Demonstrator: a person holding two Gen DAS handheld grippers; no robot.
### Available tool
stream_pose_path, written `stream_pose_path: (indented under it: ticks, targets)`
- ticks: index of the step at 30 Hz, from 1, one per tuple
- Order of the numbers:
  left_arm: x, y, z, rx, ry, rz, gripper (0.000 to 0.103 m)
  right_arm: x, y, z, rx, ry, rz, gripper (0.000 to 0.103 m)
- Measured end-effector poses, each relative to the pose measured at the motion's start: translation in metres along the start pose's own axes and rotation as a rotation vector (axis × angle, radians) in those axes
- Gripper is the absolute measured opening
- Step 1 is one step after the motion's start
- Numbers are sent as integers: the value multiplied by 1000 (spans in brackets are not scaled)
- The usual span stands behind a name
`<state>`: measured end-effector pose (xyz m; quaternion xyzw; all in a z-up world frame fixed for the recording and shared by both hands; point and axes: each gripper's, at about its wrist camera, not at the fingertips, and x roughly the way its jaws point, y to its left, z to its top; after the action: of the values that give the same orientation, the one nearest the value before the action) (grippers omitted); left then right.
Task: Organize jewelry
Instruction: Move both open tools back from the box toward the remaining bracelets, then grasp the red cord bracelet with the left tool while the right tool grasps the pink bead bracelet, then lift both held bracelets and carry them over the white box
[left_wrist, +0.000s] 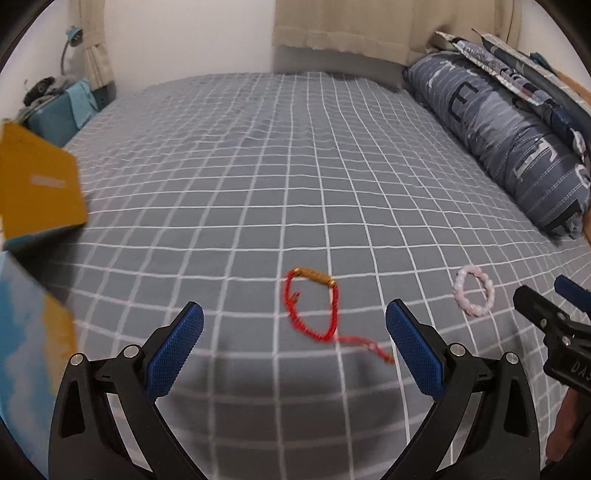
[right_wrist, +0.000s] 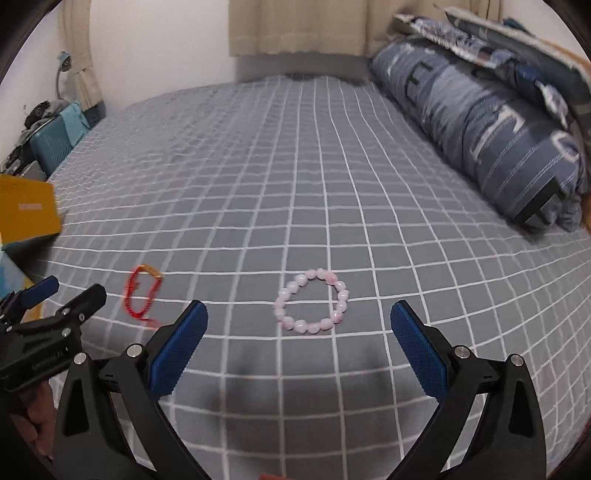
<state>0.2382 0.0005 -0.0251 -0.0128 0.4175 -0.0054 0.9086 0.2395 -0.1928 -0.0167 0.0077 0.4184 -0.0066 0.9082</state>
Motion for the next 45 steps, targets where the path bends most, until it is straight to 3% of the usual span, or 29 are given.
stream_pose_path:
  ticks: [8,11,15,20,22,28,30,33,45]
  targets:
    - [67,-13,1,26,59,-3,97,60,-19,-6,29,70,-17,92]
    - [78,-15,-2,39,61,-5,96,75,-25,-9,44,90,-12,86]
    - [84,-16,-4,46,63,-5,86,84,-23,-13,32,91,-26,68]
    - [83,-21,-8,78,47,3,65,85,-19,-15,5,72,-28,54]
    - [82,-21,-10,81,42,12,52,85,-15,-15,-9,69,-22,38]
    - [80,-12,-9,50,35,21,27,87,-7,-16,-41,65,-20,12]
    - [79,-6,-8,31,33,14,17,86,-5,-17,-48,58,-25,10]
    - [78,-1,-8,13,32,2,9,84,-5,-18,-43,52,-26,10]
    - [72,2,-8,-3,56,-42,8,65,-5,-11,-11,35,-4,10]
